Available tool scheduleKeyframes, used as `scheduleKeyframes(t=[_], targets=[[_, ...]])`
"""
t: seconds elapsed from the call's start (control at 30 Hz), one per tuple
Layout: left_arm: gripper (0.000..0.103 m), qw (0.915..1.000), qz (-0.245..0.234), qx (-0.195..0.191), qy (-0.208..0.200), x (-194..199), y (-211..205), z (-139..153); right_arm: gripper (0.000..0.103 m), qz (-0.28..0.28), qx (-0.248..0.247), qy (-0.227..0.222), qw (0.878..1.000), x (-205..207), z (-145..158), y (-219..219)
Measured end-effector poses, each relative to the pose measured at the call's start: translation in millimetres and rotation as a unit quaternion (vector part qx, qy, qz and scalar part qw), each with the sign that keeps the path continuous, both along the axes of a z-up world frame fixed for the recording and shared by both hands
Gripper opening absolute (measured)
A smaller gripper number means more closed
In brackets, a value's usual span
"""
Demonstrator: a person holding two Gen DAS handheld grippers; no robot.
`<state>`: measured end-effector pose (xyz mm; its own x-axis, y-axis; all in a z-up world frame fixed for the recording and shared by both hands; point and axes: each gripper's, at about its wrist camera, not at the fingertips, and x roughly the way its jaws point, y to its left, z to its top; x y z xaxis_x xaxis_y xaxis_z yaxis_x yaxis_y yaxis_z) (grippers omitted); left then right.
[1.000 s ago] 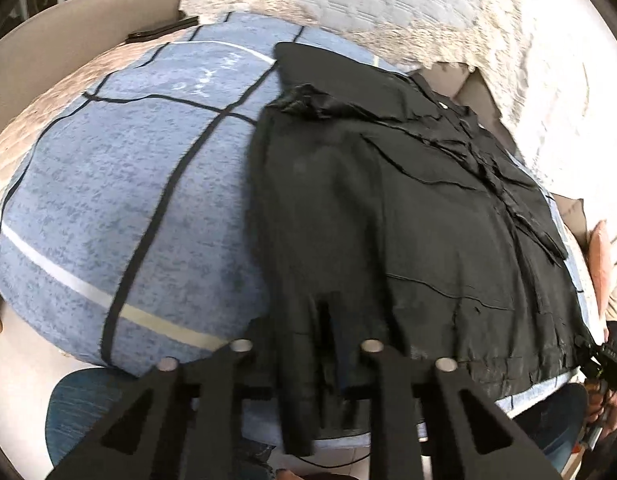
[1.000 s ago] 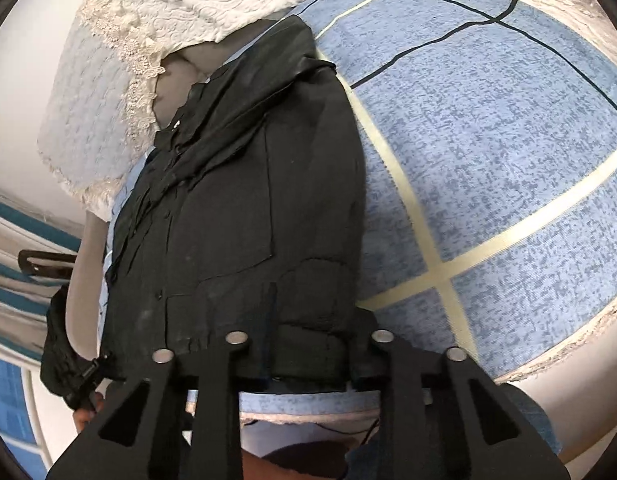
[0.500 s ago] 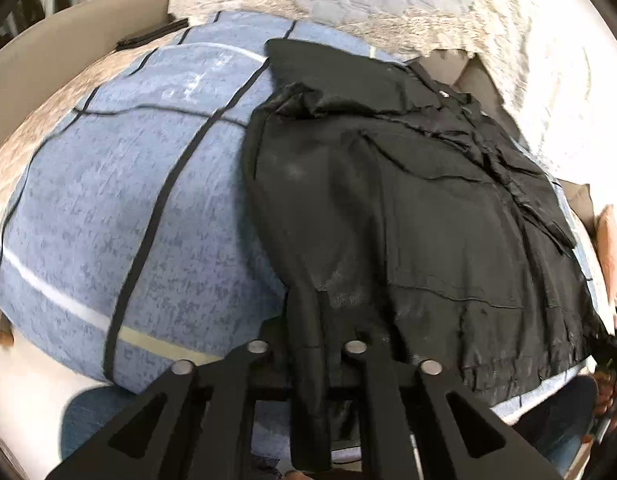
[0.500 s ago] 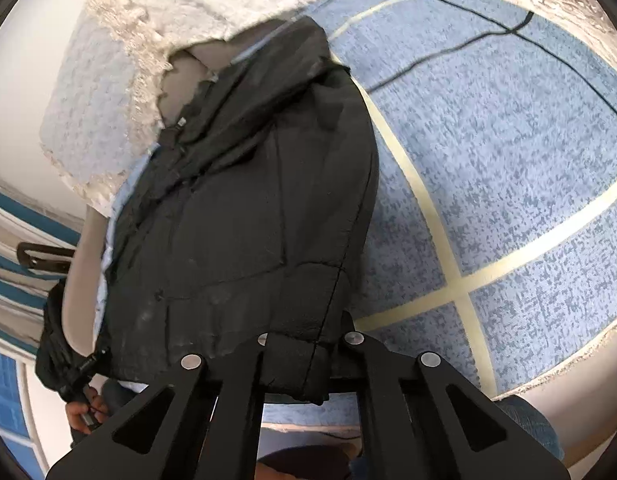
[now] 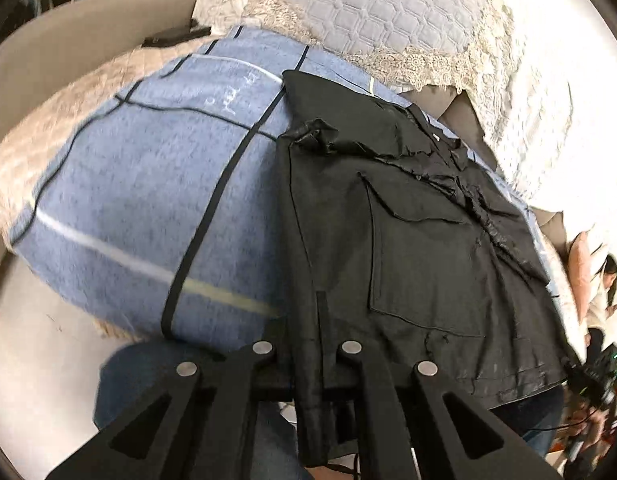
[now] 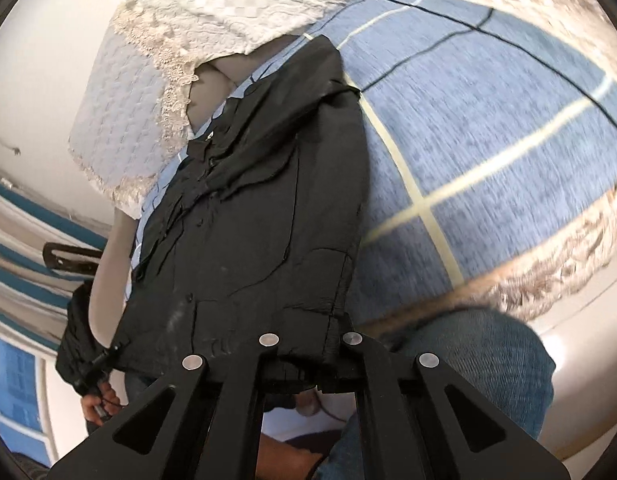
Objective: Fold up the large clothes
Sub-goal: 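Lift the hem with both tools and fold it toward the collar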
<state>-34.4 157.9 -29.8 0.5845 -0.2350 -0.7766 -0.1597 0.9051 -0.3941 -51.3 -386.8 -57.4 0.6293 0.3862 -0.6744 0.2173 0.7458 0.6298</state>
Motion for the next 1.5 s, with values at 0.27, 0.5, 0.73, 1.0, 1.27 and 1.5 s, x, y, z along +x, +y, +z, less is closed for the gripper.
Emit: scheduleKeyframes(t=[0.27, 0.5, 0.73, 1.0, 1.27, 1.5], targets=[[0.005, 0.9949, -0.008, -0.056, -0.084, 22, -1, 51, 0.003, 0.022, 0.028, -0.088, 0.995, 32, 54, 3], [0.005, 0.9873, 0.004, -0.081, -0.136, 86, 8, 85, 0.003, 0.031, 0.003, -0.135, 0.99, 112, 101, -8], [0.005, 0.9885, 0.04, -0.089, -0.116, 188, 22, 75, 0.003, 0.018, -0.009, -0.111, 0.994, 226, 106, -28], [0.007, 0.9981, 0.057, -0.022, -0.003, 295, 6, 2, 0.015, 0.002, -0.042, -0.002, 0.999, 338, 41, -36], [0.045, 0.9941, 0.082, -0.008, -0.071, 275, 28, 37, 0.065, 0.021, -0.031, -0.116, 0.993, 316, 75, -52], [0.056, 0.9964, 0.047, 0.054, -0.044, 287, 27, 32, 0.065, -0.01, -0.095, -0.092, 0.991, 311, 73, -75]])
